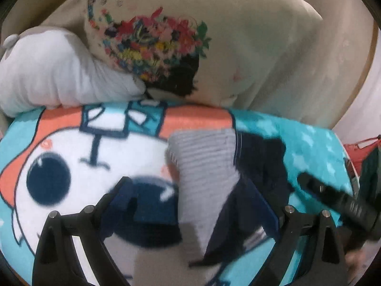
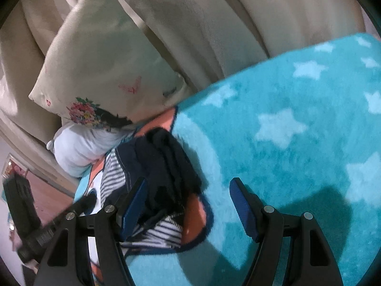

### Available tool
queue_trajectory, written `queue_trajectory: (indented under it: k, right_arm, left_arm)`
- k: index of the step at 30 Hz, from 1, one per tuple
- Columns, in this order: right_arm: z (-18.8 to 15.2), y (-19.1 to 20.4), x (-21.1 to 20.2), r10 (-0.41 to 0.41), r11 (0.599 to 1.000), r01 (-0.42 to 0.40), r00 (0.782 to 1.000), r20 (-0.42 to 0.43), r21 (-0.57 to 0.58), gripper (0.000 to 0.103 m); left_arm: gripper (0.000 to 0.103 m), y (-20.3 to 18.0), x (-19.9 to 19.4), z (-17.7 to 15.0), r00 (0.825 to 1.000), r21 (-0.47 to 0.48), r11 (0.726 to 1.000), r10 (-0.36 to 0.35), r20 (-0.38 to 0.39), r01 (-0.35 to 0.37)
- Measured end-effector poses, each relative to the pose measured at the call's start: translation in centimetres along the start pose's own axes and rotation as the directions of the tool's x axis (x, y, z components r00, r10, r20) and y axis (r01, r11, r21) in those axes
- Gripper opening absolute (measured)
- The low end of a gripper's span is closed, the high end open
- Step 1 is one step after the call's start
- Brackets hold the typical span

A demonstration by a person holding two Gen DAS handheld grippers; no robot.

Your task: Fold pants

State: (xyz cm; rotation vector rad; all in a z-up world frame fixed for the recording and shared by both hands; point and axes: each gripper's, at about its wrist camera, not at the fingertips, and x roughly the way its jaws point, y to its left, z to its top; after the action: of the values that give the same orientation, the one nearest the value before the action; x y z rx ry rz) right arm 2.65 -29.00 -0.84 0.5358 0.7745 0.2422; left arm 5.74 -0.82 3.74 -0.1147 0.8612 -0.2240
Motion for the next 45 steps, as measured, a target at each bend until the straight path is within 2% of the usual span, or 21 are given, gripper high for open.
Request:
queue_trajectory:
  k: [2, 6, 9, 14, 16, 18, 20, 21, 23, 25, 27, 29, 31, 33, 34, 35, 36, 39, 40, 42, 45]
  right_arm:
    - [0.0, 0.6, -0.4, 0.008, 1.000, -0.007, 0.999, 0.033, -0.020, 0.076]
    - [-0.7, 2.0, -1.3, 0.042, 0.997, -0.039, 0.998, 0.051, -0.064, 0.076]
    - [-1.7, 3.2, -1.8, 0.054, 0.991, -0.048, 0.998, 0.040, -0.122, 0.076]
    - [-2.9, 7.3, -1.9, 0.099, 0.948, -0.082, 0.994, 0.041, -0.308, 0.076]
    - [-3.6, 8.5, -0.8, 0.127, 0.929, -0.120, 0.992, -0.003, -0.350, 0.076]
    - [-4.4, 8.7, 1.0, 0.100, 0.932, -0.111, 0.994, -0.050, -0.345, 0.076]
    - [-5.3, 8.2, 2.7, 0.027, 0.942, -0.061, 0.994, -0.107, -0.329, 0.075]
    - [-5.8, 8.2, 3.0, 0.003, 0.942, -0.039, 0.994, -0.108, -0.333, 0.075]
    - [-6.4, 8.7, 2.2, -0.014, 0.933, -0.012, 0.998, -0.068, -0.359, 0.075]
    - [-6.9, 9.0, 1.0, -0.014, 0.929, -0.002, 0.999, -0.039, -0.371, 0.076]
    - [-7.5, 8.9, -0.1, -0.007, 0.933, 0.000, 1.000, -0.019, -0.361, 0.076]
    - [-8.1, 8.7, -0.9, -0.012, 0.937, 0.012, 1.000, 0.001, -0.349, 0.076]
    - [-8.6, 8.2, -1.9, -0.022, 0.940, 0.031, 0.999, 0.030, -0.339, 0.076]
    - [-8.9, 8.2, -2.7, -0.033, 0.940, 0.051, 0.998, 0.058, -0.337, 0.076]
    - [-9.0, 8.3, -3.1, -0.039, 0.939, 0.061, 0.997, 0.071, -0.338, 0.076]
    - [-9.1, 8.3, -3.6, -0.043, 0.939, 0.069, 0.996, 0.083, -0.338, 0.076]
    - [-9.3, 8.3, -4.0, -0.046, 0.939, 0.074, 0.995, 0.090, -0.337, 0.076]
    - [-9.5, 8.4, -4.4, -0.056, 0.938, 0.085, 0.994, 0.094, -0.337, 0.076]
    - [-9.6, 8.4, -4.4, -0.061, 0.938, 0.089, 0.994, 0.094, -0.335, 0.076]
    - [-9.7, 8.5, -4.3, -0.074, 0.938, 0.101, 0.993, 0.093, -0.330, 0.076]
    - [-9.9, 8.4, -4.7, -0.084, 0.940, 0.111, 0.992, 0.097, -0.322, 0.076]
  left_arm:
    - [0.095, -0.5, 1.9, 1.7, 0.997, 0.002, 0.998, -0.062, -0.056, 0.062]
    - [0.095, -1.1, 7.6, 3.5, 0.986, 0.007, 1.000, -0.015, -0.164, 0.017]
    - [0.095, -0.6, 10.6, 3.6, 0.965, -0.058, 0.997, -0.072, -0.251, 0.059]
    - [0.097, 0.0, 10.6, 3.7, 0.963, -0.101, 0.989, -0.132, -0.233, 0.111]
    - [0.097, 0.5, 10.3, 3.8, 0.962, -0.120, 0.985, -0.152, -0.225, 0.128]
    - [0.097, 1.2, 9.0, 3.7, 0.967, -0.130, 0.983, -0.155, -0.202, 0.131]
    - [0.097, 1.2, 6.8, 3.3, 0.979, -0.102, 0.987, -0.137, -0.149, 0.123]
    - [0.097, 1.2, 5.8, 3.1, 0.985, -0.083, 0.991, -0.119, -0.122, 0.110]
    - [0.097, 0.8, 2.8, 2.2, 0.999, -0.033, 0.998, -0.046, -0.024, 0.045]
    - [0.097, 0.5, -0.3, 0.8, 0.996, 0.007, 1.000, 0.025, 0.086, -0.026]
    - [0.097, 0.5, -2.9, -0.4, 0.980, 0.011, 0.995, 0.092, 0.179, -0.095]
    - [0.100, 0.2, -5.6, -1.7, 0.943, 0.008, 0.984, 0.167, 0.287, -0.177]
    - [0.103, -0.5, -7.7, -3.2, 0.881, -0.015, 0.962, 0.257, 0.398, -0.274]
    - [0.103, -0.7, -9.4, -4.3, 0.824, -0.047, 0.940, 0.319, 0.467, -0.337]
    - [0.103, -0.9, -10.0, -5.0, 0.809, -0.066, 0.928, 0.353, 0.471, -0.367]
    - [0.103, -0.7, -10.5, -5.4, 0.811, -0.076, 0.925, 0.365, 0.457, -0.373]
    - [0.103, -0.3, -10.9, -5.6, 0.824, -0.076, 0.931, 0.353, 0.442, -0.358]
    - [0.103, 0.6, -10.6, -6.0, 0.911, -0.046, 0.970, 0.240, 0.335, -0.239]
    - [0.103, 0.6, -10.4, -6.3, 0.924, -0.046, 0.975, 0.221, 0.313, -0.218]
    - [0.103, 0.9, -9.9, -6.7, 0.936, -0.053, 0.978, 0.208, 0.284, -0.202]
    - [0.103, 0.9, -9.7, -7.4, 0.935, -0.052, 0.971, 0.240, 0.261, -0.235]
